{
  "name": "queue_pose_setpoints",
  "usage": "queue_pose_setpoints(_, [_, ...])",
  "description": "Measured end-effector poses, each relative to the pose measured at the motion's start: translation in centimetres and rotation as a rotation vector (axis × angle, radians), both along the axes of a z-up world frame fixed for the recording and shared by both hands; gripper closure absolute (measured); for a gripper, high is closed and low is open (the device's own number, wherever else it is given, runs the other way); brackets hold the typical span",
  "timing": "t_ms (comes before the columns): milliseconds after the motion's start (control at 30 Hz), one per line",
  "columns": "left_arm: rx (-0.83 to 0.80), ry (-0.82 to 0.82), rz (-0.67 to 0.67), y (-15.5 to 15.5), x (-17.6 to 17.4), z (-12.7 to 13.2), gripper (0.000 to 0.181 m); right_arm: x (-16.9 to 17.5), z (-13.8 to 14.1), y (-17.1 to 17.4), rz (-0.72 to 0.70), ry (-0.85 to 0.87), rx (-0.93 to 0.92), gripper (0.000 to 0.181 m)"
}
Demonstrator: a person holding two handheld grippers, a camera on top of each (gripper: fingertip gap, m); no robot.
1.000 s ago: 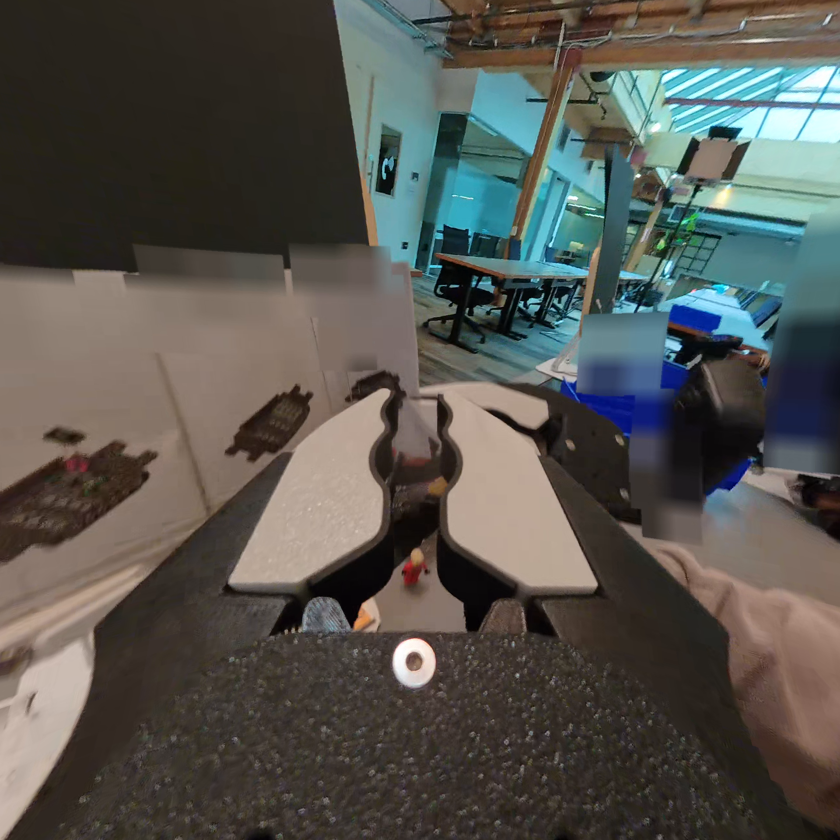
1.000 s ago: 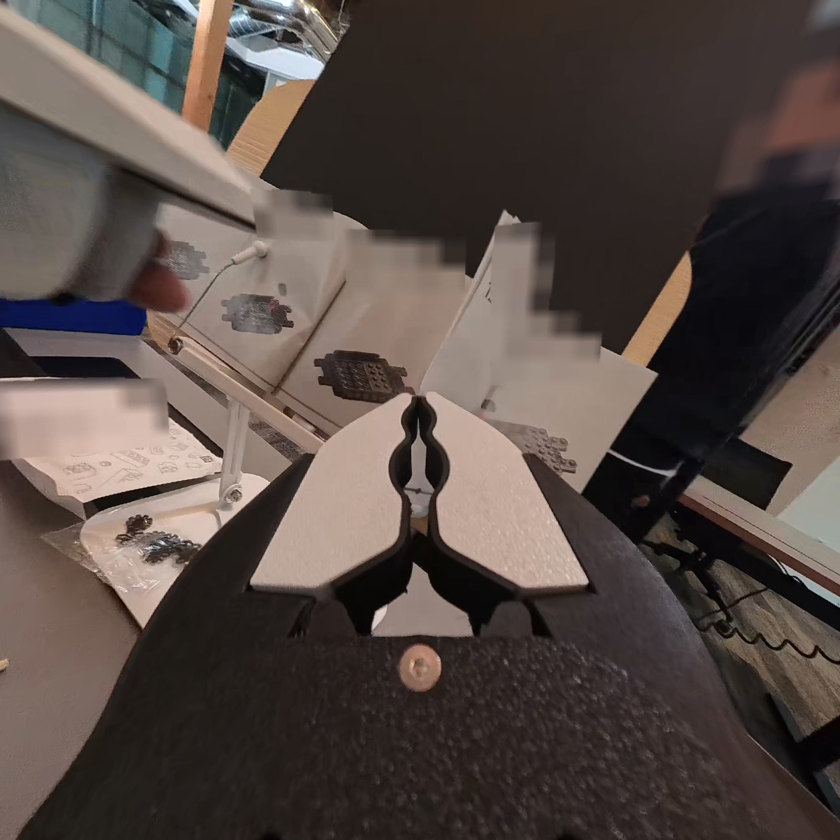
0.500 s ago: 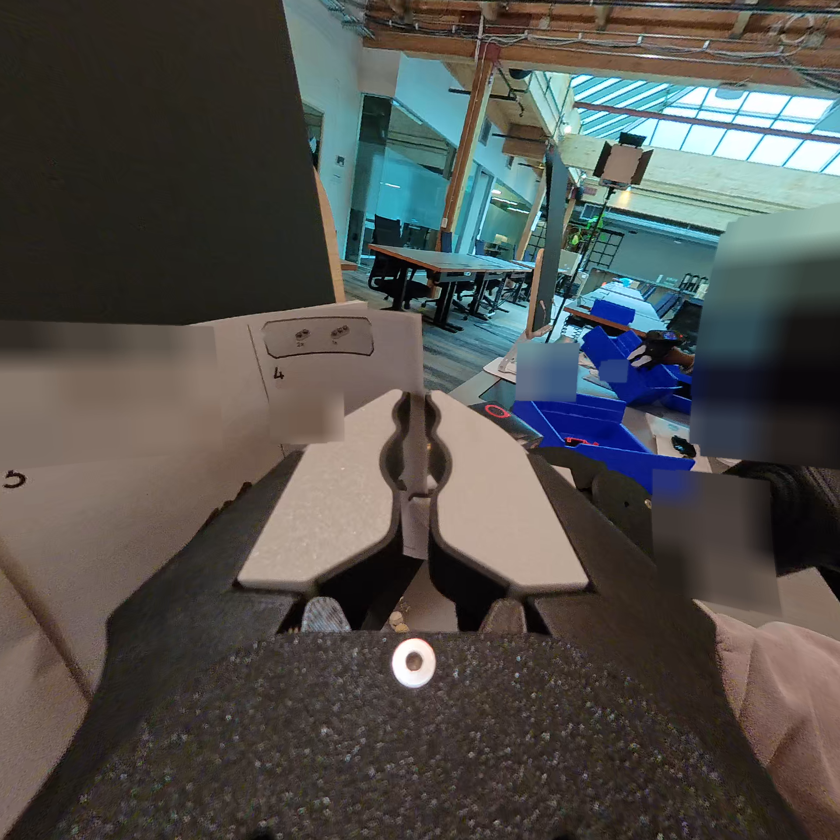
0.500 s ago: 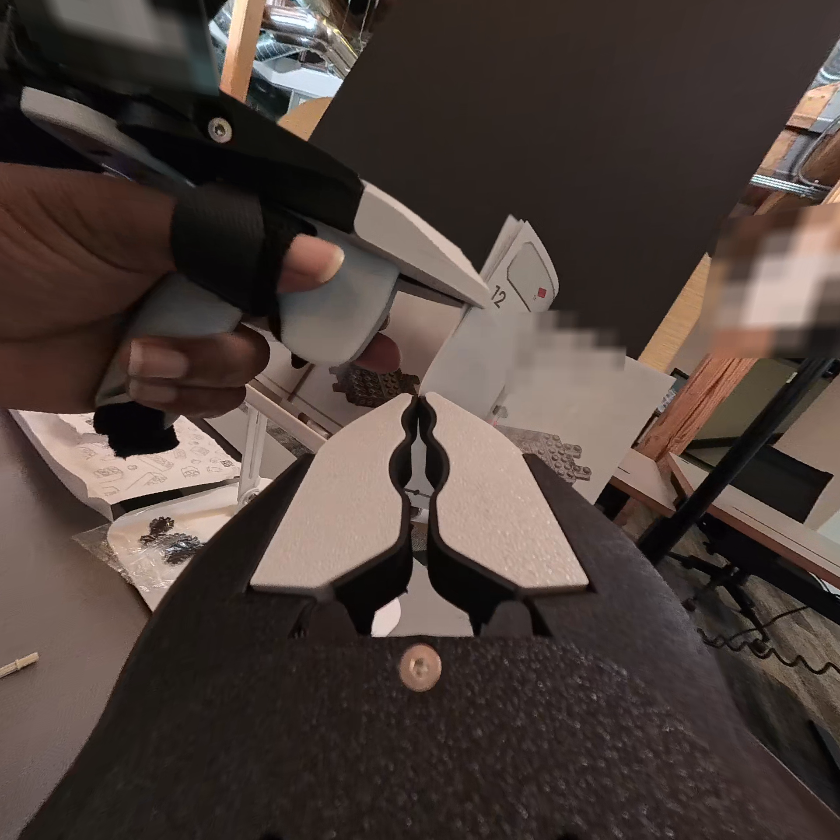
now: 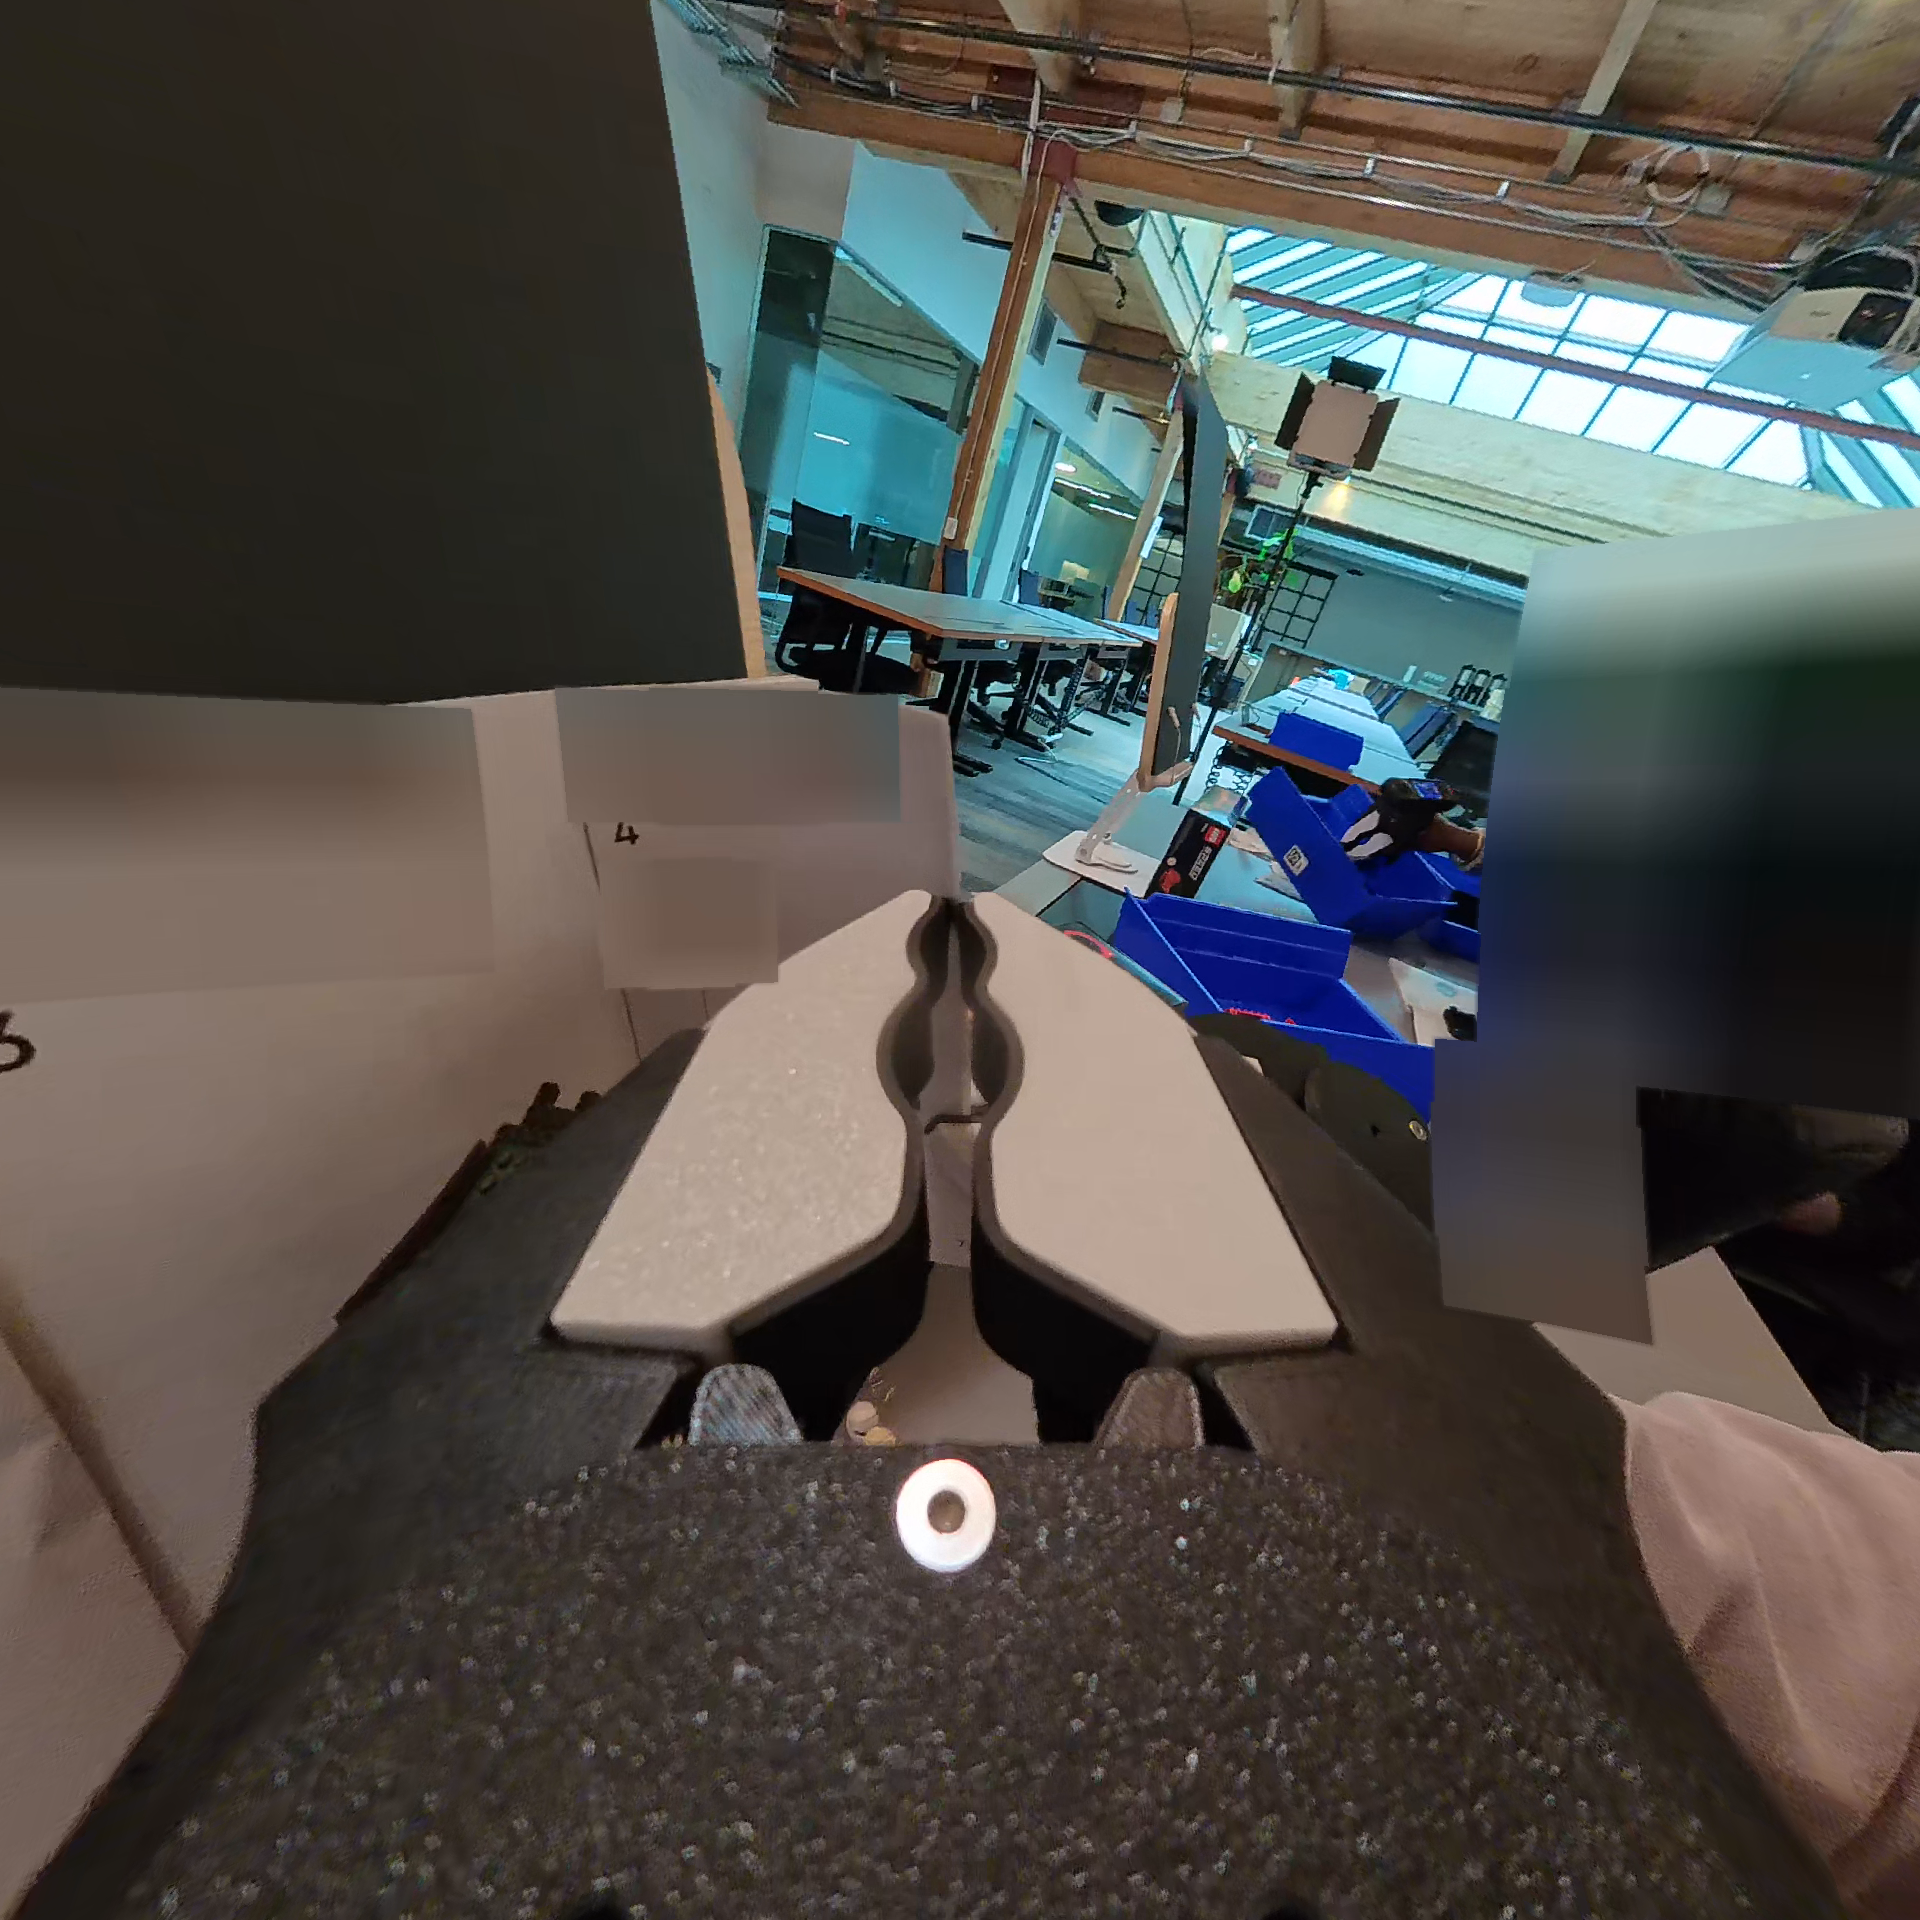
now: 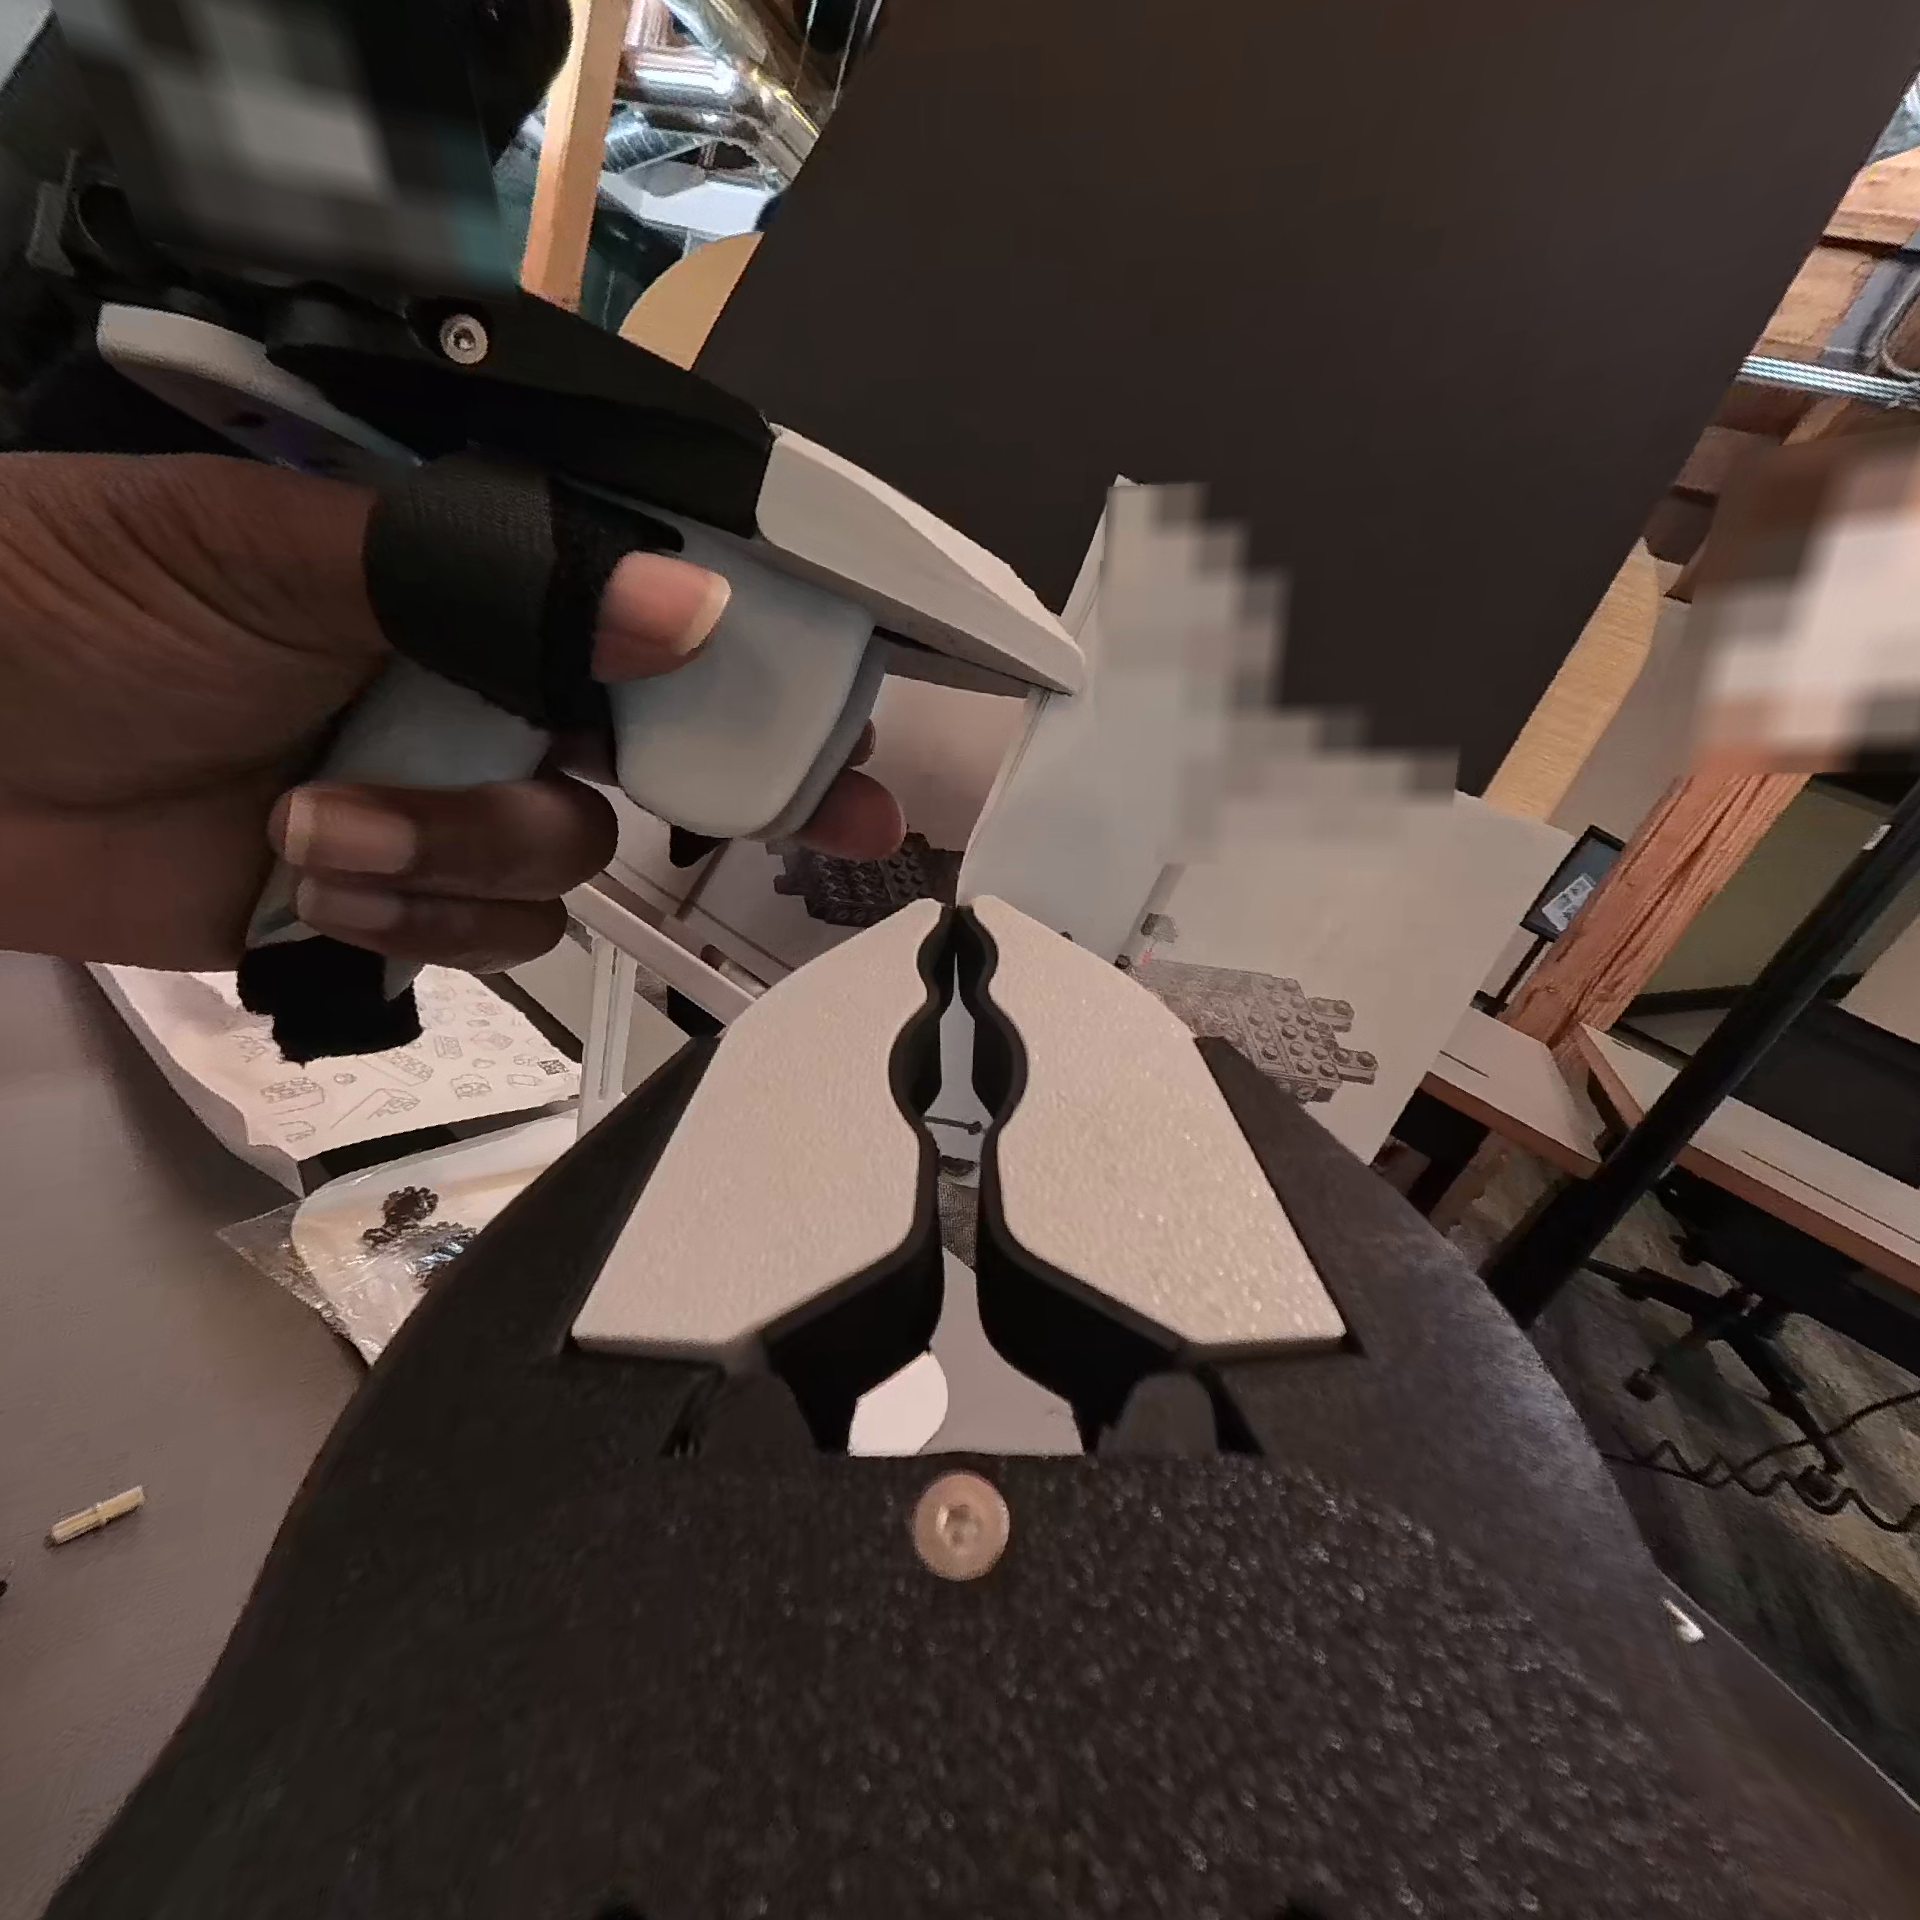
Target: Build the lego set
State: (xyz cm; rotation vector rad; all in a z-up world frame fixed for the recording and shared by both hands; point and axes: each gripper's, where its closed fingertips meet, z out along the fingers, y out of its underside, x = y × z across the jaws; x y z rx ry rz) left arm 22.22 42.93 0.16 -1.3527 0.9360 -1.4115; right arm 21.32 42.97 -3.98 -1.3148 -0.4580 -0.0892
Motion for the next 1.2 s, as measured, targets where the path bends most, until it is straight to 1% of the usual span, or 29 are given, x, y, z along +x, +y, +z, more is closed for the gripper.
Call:
queue_pose_setpoints(167, [0.020, 0.008, -0.023, -0.3, 0.1, 0.0, 0.179, 0.1, 0.2, -0.1, 0.015, 0.023, 0.004, 0.181])
queue_pose_setpoints(333, [0.020, 0.013, -0.020, -0.2, 0.2, 0.0, 0.181, 0.2, 0.3, -0.1, 0.018, 0.033, 0.004, 0.181])
queue_pose_setpoints(533, [-0.005, 0.009, -0.035, -0.2, 0.2, -0.1, 0.181, 0.4, 0.2, -0.1, 0.026, 0.051, 0.003, 0.181])
queue_pose_setpoints(833, [-0.075, -0.062, -0.116, -0.3, 0.3, 0.0, 0.181, 0.7, 0.3, -0.3, 0.074, 0.116, -0.003, 0.181])
queue_pose_setpoints(1067, [-0.080, -0.066, -0.120, -0.2, 0.5, -0.2, 0.181, 1.4, 0.2, -0.3, 0.083, 0.150, -0.012, 0.181])
queue_pose_setpoints(1100, [-0.080, -0.065, -0.119, -0.2, 0.5, -0.2, 0.181, 1.4, 0.2, -0.4, 0.086, 0.153, -0.013, 0.178])
queue_pose_setpoints(1200, [-0.071, -0.060, -0.116, -0.2, 0.5, -0.3, 0.181, 1.6, 0.7, -0.6, 0.106, 0.187, -0.019, 0.159])
